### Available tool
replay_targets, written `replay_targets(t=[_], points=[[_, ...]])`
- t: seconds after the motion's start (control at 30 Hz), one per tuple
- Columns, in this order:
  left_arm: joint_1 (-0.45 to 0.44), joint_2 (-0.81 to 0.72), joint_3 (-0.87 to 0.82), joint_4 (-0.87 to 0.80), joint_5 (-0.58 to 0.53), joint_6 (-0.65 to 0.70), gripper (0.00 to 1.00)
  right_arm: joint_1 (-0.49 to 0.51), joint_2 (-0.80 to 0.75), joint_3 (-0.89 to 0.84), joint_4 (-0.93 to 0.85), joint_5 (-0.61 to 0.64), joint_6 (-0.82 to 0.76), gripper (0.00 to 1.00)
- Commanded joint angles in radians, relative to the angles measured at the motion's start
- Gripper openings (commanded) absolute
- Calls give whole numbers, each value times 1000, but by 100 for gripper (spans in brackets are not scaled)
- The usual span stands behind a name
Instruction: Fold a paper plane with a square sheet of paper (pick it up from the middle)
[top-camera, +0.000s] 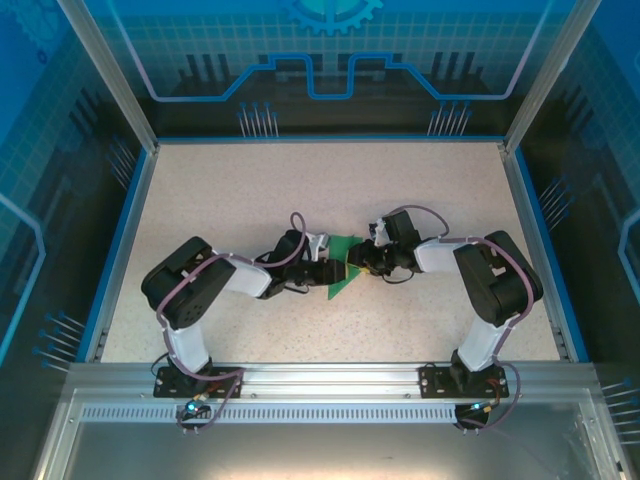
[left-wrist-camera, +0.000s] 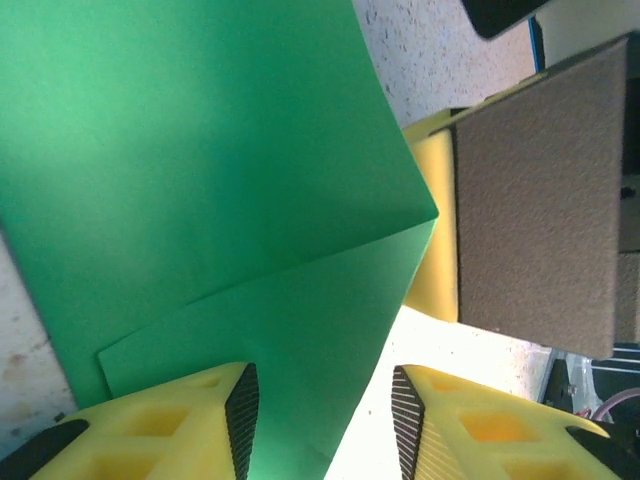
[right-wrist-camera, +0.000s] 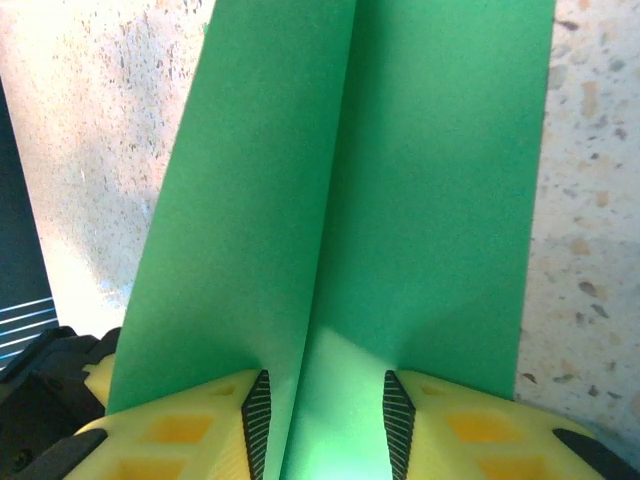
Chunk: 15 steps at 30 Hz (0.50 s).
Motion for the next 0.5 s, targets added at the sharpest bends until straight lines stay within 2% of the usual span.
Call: replay_targets(t=[0.0,0.3,0.47], points=[[25,-51,-27,38,29,-41,46,33,61,-7,-56,76,-29,40],[59,-46,-75,102,11,-97,47,44,84,17,-115,116,-27,43],[61,-33,-60,70,13,-100,46,48,86,19,-126,130,-25,45]])
